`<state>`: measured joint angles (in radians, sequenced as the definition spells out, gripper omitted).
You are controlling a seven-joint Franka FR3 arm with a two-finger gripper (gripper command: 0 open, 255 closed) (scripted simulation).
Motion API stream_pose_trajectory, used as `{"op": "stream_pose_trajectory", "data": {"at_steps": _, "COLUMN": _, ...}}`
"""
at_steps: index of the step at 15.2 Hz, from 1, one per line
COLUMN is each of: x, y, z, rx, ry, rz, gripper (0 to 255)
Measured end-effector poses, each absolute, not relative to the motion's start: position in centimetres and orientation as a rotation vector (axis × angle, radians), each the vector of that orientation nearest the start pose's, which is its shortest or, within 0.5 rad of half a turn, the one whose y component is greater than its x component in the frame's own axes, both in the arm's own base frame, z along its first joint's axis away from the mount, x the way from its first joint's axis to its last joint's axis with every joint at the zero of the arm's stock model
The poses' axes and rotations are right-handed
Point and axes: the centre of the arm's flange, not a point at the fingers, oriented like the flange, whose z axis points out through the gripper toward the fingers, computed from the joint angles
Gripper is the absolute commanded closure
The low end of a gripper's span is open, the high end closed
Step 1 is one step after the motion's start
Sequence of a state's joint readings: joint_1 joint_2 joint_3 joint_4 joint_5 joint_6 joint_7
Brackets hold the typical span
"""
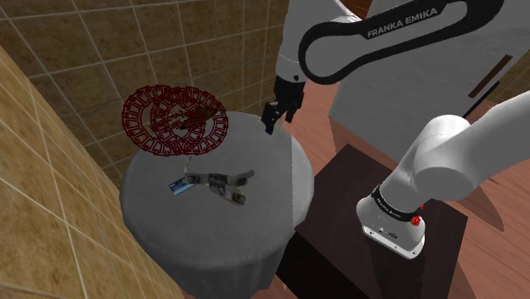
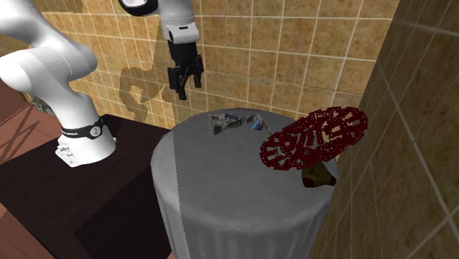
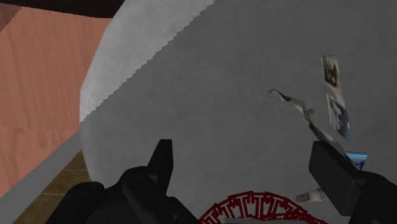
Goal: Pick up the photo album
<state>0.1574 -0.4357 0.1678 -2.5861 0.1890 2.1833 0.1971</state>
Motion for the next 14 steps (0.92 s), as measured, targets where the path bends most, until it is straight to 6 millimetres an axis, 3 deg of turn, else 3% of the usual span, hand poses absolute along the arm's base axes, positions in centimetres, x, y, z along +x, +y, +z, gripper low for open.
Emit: {"op": "stream_pose_trajectory", "data": {"at_steps": 14, "x": 43.2, "y": 26.8, "z": 30.3, "rx": -3.017, "ry": -0.283, "rz": -0.21, "gripper": 0}}
